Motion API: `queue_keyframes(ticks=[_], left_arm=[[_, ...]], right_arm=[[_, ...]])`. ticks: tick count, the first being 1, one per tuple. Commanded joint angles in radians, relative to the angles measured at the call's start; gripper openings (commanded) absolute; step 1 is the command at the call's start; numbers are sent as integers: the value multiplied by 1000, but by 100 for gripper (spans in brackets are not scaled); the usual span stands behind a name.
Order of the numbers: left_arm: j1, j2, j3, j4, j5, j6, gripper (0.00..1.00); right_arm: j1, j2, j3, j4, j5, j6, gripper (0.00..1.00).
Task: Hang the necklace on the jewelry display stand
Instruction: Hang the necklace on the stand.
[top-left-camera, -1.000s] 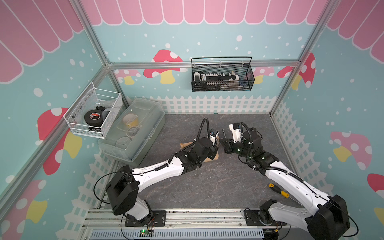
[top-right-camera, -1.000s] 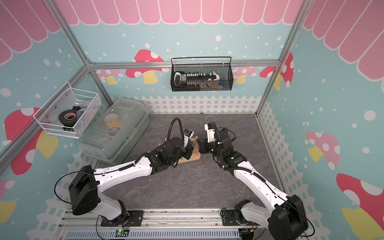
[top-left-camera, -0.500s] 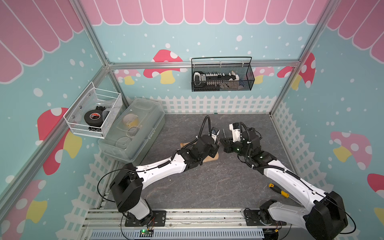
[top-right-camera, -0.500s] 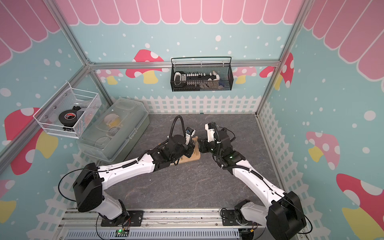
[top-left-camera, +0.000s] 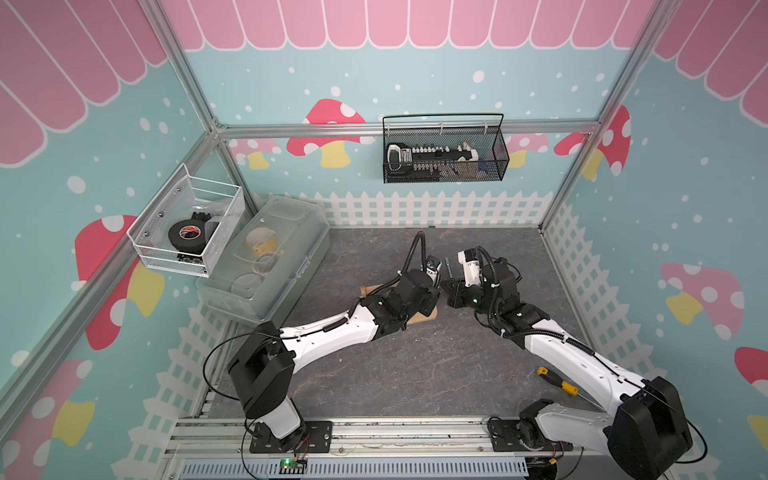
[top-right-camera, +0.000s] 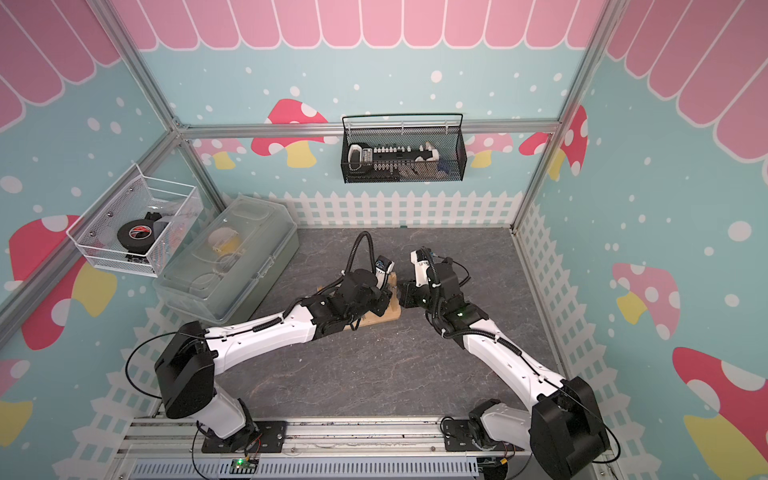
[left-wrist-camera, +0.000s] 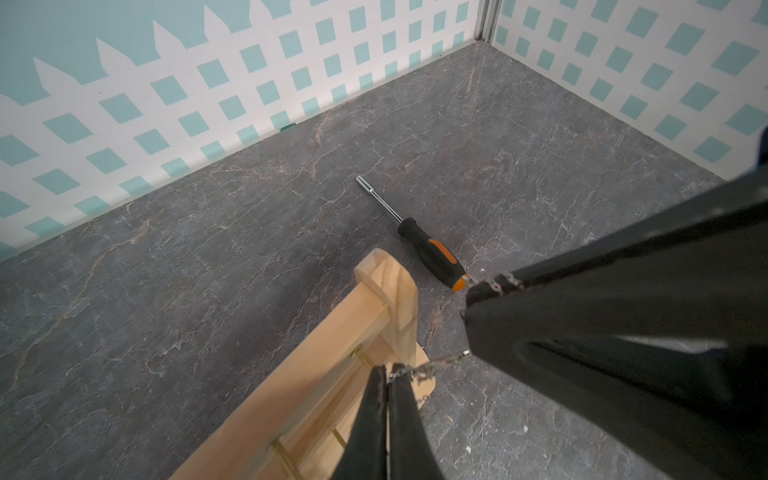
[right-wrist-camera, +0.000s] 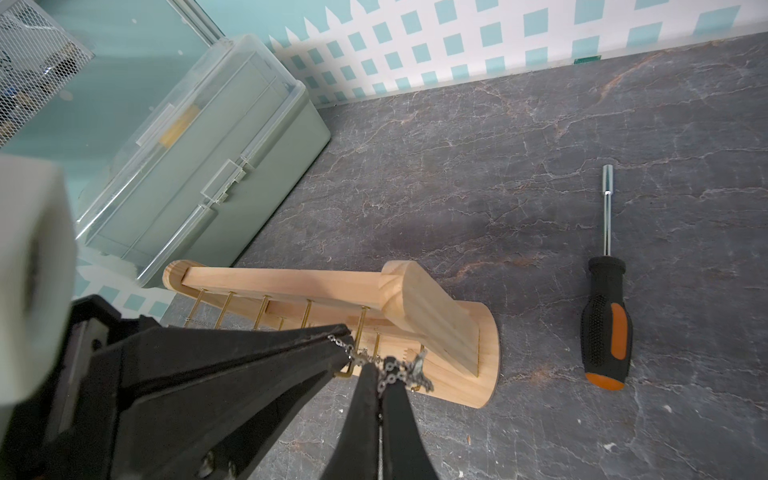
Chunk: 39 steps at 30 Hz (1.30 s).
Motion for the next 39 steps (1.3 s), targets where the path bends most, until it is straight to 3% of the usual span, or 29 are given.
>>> queue_keyframes(ticks=[1,9,21,39], left_arm=[[7,6,35,-26,-1,14,3],[11,-5,30,-27,-8,9,19],[19,-28,32,-22,7,-20,23],[42,-75,45,-26,153,-86,30]], right_arm=[[-8,9,-17,33,12,3,0],[-9,21,-28,41,17,11,0],[-9,24,-51,51,14,25,1],[-9,34,-59,66,15,31,2]])
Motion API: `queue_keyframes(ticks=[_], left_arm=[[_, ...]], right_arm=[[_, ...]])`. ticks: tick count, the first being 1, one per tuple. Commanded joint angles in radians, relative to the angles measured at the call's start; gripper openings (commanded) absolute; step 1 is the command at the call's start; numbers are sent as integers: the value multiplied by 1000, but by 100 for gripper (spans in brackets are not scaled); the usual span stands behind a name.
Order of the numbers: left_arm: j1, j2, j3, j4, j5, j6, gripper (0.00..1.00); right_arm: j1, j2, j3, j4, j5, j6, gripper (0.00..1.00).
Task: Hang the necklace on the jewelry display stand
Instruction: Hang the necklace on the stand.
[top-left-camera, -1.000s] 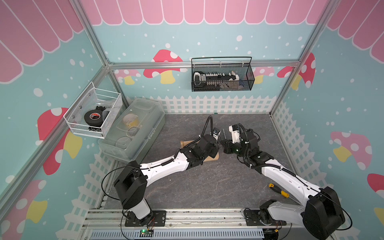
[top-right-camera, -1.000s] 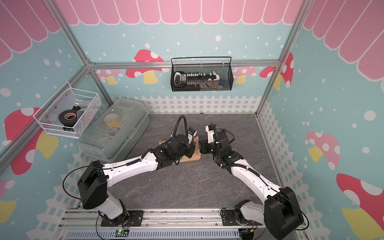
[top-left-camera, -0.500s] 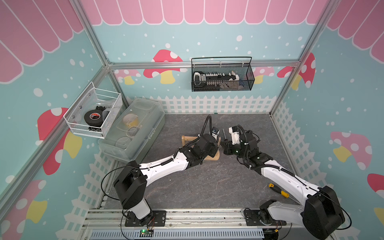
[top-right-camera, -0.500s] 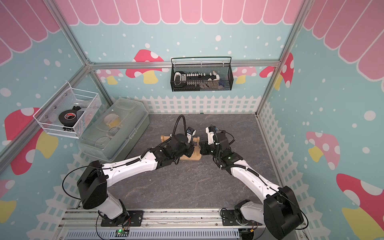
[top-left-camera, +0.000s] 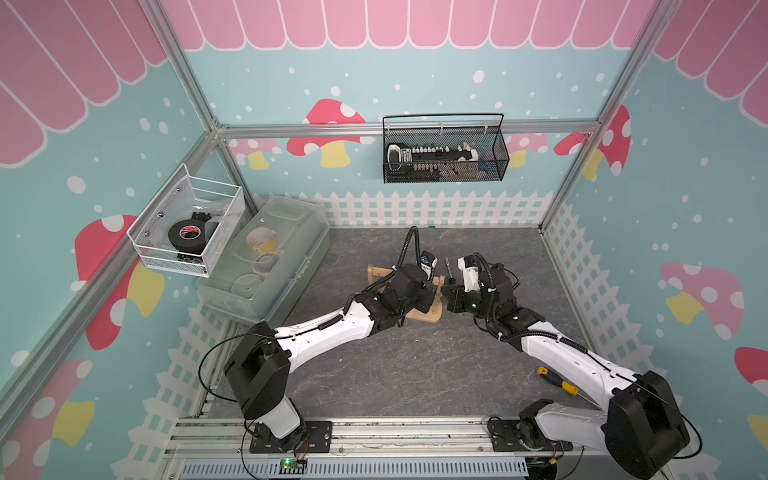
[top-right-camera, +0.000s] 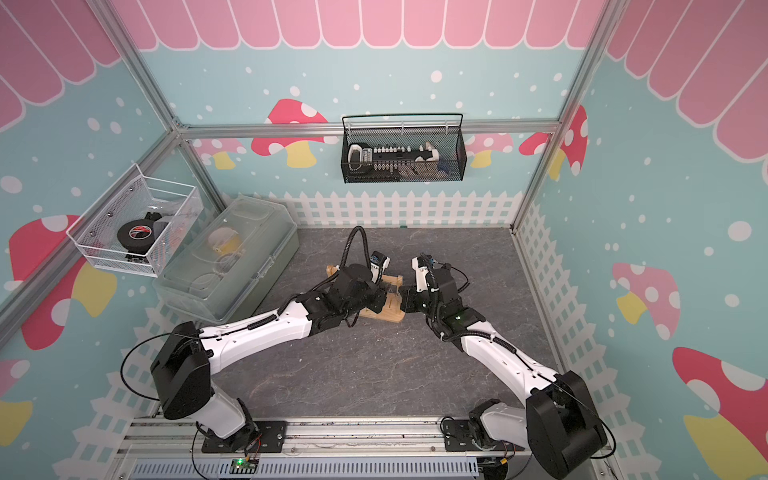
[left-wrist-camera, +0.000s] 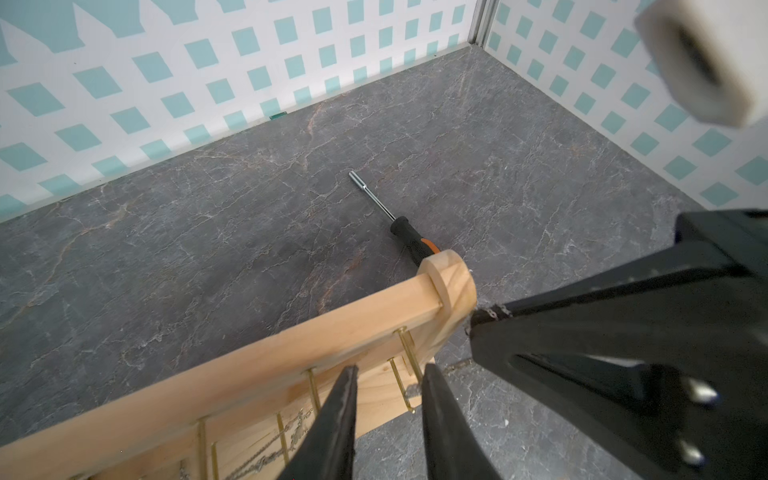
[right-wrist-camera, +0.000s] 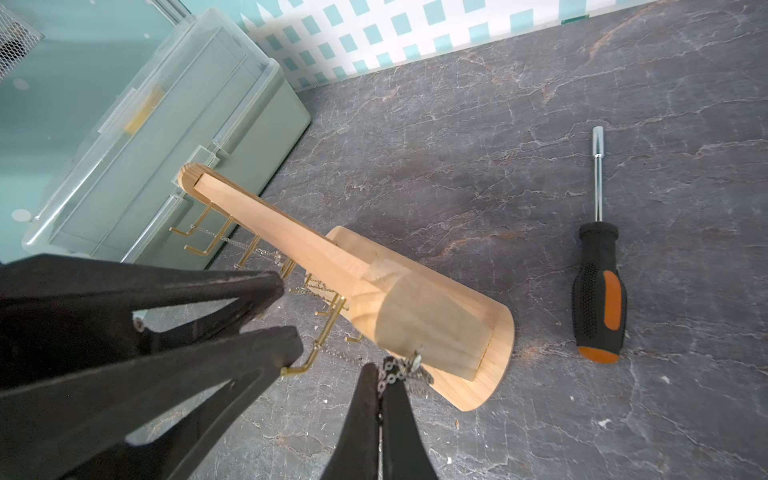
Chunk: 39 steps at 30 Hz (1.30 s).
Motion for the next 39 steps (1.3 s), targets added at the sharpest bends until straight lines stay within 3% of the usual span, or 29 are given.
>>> queue_keyframes(ticks=[1,4,13,28,33,39], left_arm=[[6,-52,32,6,63,-30,29],[6,-58,22,21,40,-34,24],[17,-106,-32,103,31,-59,26],[27,-205,-129,32,-112,-180,28],[14,-223,-194,44,-102,-248,27],[-53,-217,-302,104,-51,-333,28]], right_arm=[[-5,14,3,26,3,9,2],[-5,18,7,29,1,8,2],[-5,14,3,27,-3,13,3],[-3,21,-52,44,-12,41,11],[-3,31,-56,56,-25,49,9],[-3,17,-88,80,-50,19,13]])
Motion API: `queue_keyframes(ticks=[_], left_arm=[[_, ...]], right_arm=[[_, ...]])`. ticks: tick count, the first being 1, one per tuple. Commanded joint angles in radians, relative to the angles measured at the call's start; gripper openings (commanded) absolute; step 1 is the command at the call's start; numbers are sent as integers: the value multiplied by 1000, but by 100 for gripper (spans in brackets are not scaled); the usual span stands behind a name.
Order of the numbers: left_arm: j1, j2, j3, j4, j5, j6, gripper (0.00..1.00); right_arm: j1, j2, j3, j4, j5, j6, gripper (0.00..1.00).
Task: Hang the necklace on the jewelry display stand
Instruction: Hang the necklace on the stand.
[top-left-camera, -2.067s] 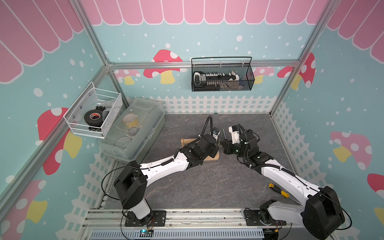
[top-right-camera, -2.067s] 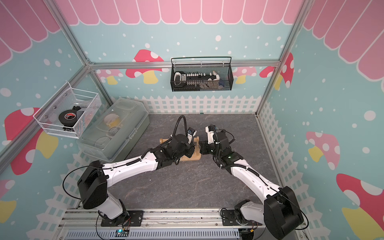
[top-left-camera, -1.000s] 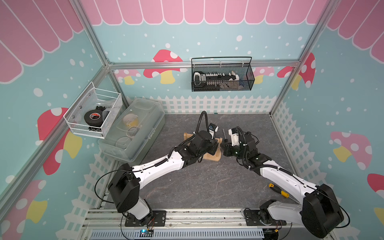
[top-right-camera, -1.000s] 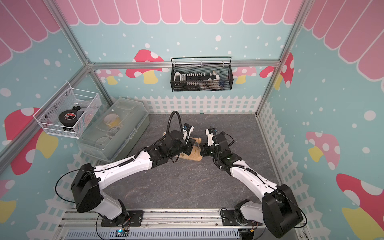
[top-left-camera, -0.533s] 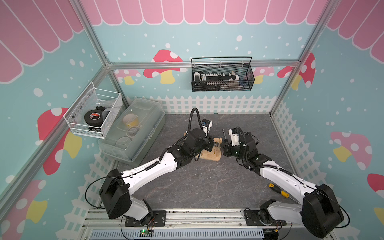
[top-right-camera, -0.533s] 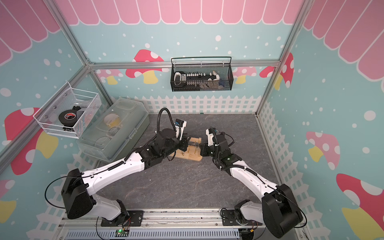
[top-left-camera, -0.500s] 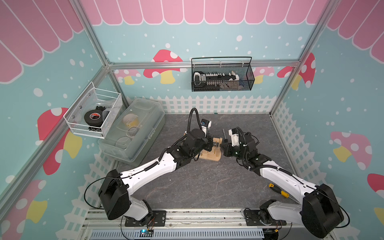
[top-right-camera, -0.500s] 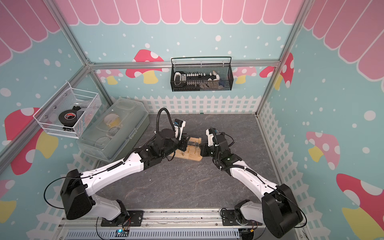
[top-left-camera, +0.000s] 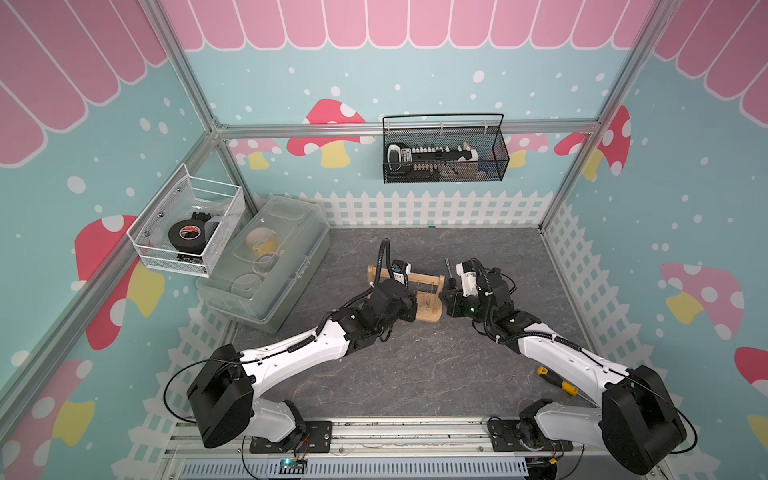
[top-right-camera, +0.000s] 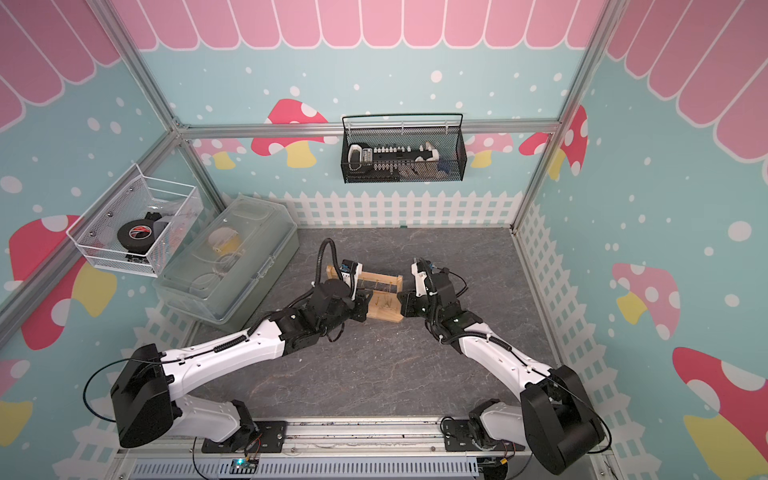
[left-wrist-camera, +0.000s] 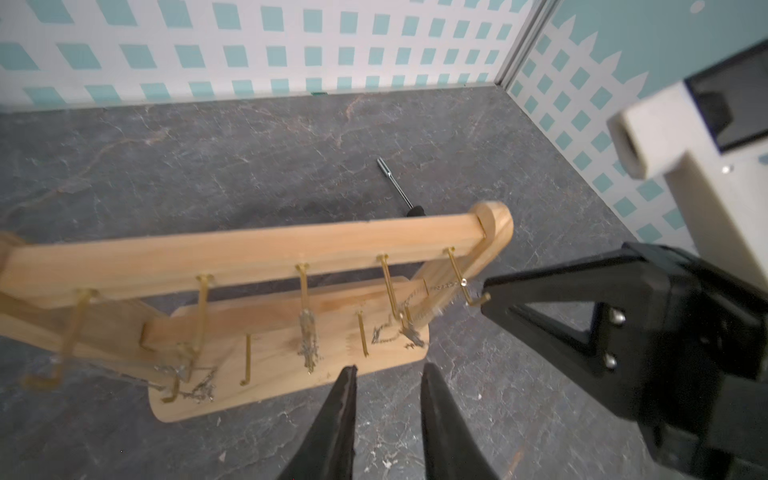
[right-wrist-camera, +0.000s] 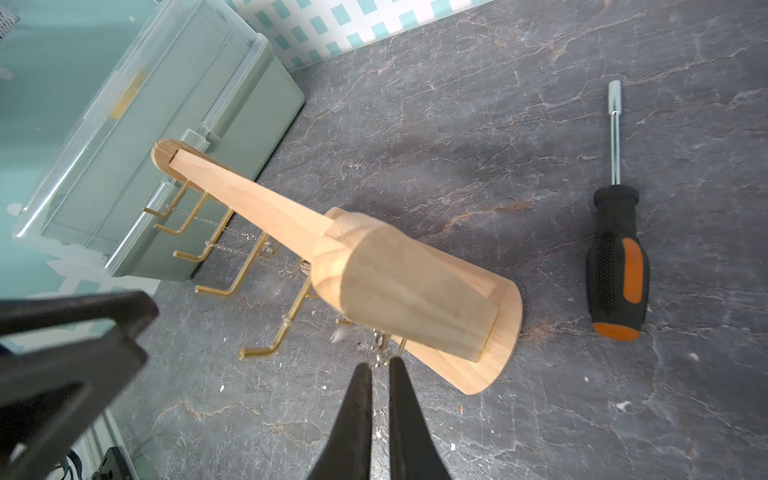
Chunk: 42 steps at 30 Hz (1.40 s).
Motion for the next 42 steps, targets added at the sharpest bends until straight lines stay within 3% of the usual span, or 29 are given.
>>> queue_keyframes(ticks=[1,10,13,28,33,42], left_arm=[[-24,6,-56,59,36,-86,28],[11,46,-99,136,34,-57,29],[18,41,-112,149,33,-60,29],[92,-11,-189,171,26,-62,29],[149,-108,-227,126,-33,-45,31],[160,-175,-238,93,-24,-43,31]], right_arm=[[-3,-6,-41,50,-28,-12,14],[23,5,-125,201,-86,-17,23],[59,0,-132,232,-37,-31,28],[151,112,-190,478,209,-81,26],[155,115,-199,472,276,-98,28],[101,110,-187,447,258,-132,31]])
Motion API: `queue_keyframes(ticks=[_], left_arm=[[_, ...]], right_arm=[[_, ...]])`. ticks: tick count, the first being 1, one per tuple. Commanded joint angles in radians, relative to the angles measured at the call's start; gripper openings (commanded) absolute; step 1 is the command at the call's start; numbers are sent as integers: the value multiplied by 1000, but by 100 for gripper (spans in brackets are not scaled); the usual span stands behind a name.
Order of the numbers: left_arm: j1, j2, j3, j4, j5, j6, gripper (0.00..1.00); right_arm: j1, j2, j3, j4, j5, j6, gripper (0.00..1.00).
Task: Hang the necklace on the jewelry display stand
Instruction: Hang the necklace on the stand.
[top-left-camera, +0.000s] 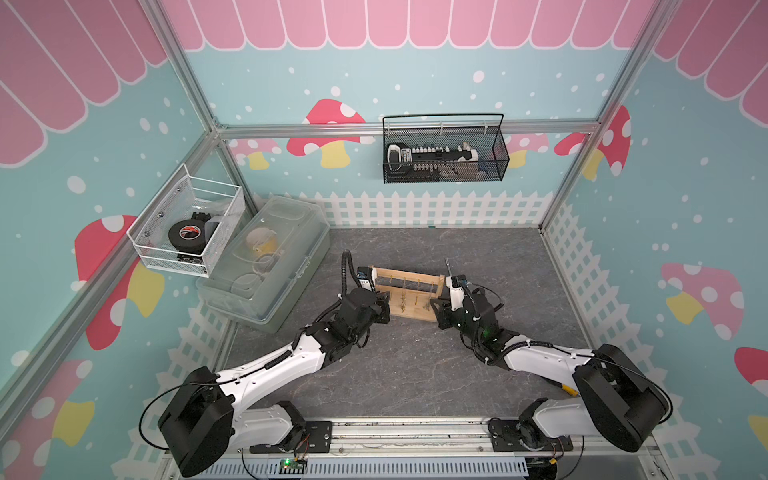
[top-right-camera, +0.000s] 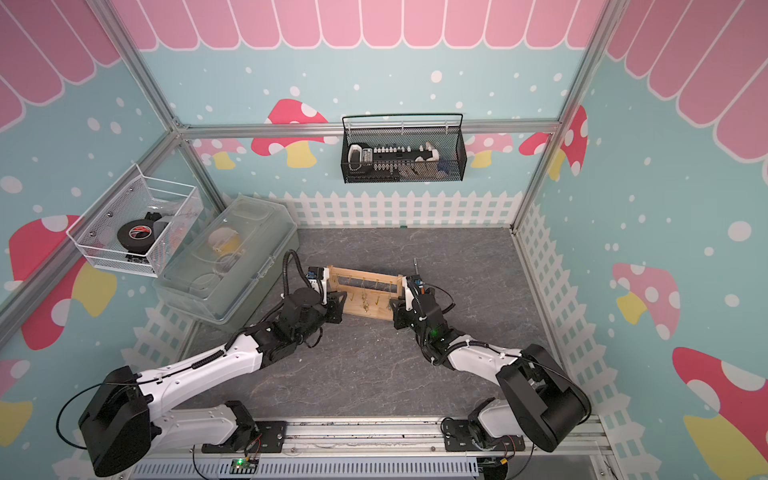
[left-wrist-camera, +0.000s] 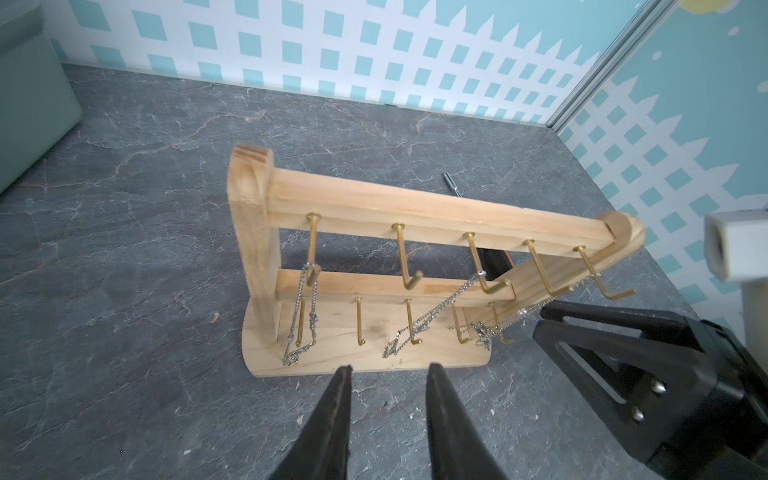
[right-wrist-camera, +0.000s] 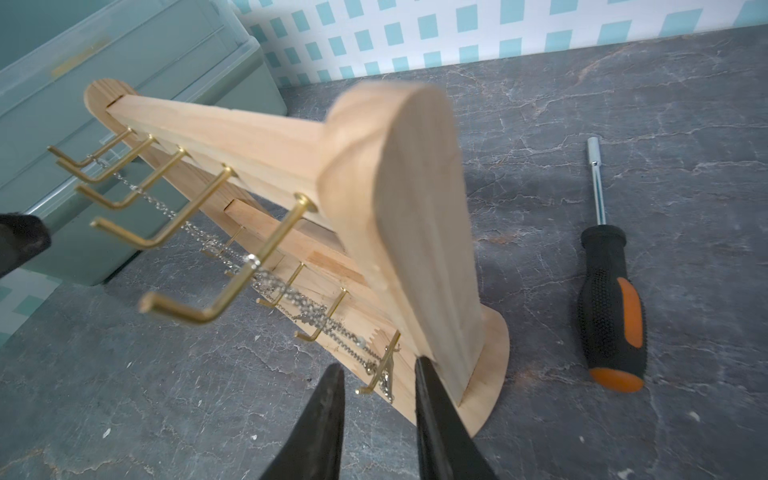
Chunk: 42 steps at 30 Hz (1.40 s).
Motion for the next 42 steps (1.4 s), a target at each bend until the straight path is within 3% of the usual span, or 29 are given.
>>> queue_keyframes(ticks=[1,11,17,31,36,42], left_arm=[[2,4,-5,-27,-10,2,31],[2,22,0,-20,5,-4,31],[2,16,0,-23,4,-5,31],[2,-142,3,-161,17,-37,35],[2,-117,11,-155,28,-39,35],[2,-91,7,-146,27,-45,35]], right_arm=[[-32,-9,-4,21,-3,-20,31],[-54,19,24,29,-74,-35,34],[-67,45,36,27,14,-10,28],[-94,125,101,66,-54,-19,25],[-80,124,35,161,-120,-21,22],[-47,151,-9,272,-72,-20,22]])
